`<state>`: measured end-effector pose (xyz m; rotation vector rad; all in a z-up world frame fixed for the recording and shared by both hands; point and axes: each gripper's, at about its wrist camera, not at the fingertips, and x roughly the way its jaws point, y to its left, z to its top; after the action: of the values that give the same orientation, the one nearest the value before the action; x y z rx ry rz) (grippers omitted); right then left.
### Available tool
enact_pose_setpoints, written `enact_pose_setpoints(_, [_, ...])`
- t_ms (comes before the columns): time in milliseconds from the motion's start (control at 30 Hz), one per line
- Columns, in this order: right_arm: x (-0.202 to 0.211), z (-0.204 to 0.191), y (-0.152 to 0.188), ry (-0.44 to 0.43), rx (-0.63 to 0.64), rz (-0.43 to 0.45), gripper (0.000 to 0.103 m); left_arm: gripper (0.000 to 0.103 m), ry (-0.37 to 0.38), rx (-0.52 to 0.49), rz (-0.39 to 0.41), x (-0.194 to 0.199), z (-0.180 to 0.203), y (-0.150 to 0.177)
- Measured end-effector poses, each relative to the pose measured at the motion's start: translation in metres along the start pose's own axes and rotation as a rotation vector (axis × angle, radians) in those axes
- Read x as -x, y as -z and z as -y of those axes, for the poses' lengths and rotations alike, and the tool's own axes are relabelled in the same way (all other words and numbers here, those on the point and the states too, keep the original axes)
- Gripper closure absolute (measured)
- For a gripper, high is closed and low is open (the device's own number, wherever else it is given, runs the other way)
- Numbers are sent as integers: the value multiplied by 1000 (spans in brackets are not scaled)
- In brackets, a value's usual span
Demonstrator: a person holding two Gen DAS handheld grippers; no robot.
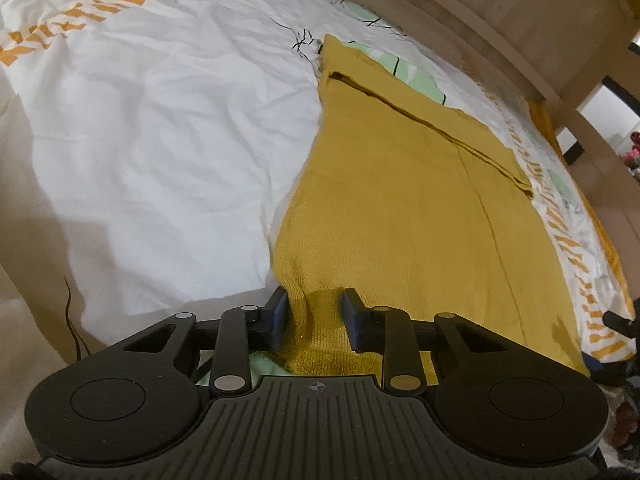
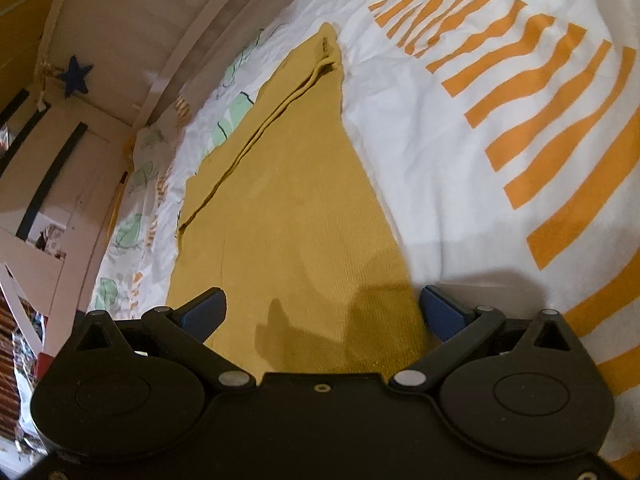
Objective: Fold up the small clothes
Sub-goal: 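Grasp the sweater hem with the left gripper while the right gripper grasps it too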
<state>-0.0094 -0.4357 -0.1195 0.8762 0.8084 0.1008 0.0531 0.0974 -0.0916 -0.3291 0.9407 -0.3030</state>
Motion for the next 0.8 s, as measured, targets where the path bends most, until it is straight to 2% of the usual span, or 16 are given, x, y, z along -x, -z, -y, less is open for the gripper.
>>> enact_pose_setpoints(167, [-4,0,-1,-22,4,-22,0,75,14,13,-7,-4,-1,-6])
enact_pose_setpoints(400, [-12,13,-9,-114,-87,-42,0,71,34,-27,-16,-13,3,-16])
enact_pose_setpoints(500, [-12,12,-8,-115,-79,-41,0,66,47,-37,-17,-12,4,-15])
enact_pose_setpoints(633, [-10,11,-8,-106,-64,-41,4,67,35,-76,-16,-9,9,-12])
enact_pose_setpoints(667, [-8,11,-8,-93,-61,-39,12,68,34,-76,-15,-8,9,-11])
enact_pose_setpoints(700, [-7,11,-7,-80,-59,-37,27,75,28,-76,-17,-7,9,-10])
enact_pose_setpoints(733, [-7,13,-7,-69,-65,-40,37,77,20,-76,-21,-5,9,-9])
enact_pose_setpoints(767, [-8,15,-6,-63,-77,-48,52,79,20,-70,-24,-4,8,-8])
enact_pose_setpoints(800, [-9,17,-5,-62,-92,-58,62,81,22,-60,-28,-2,6,-7])
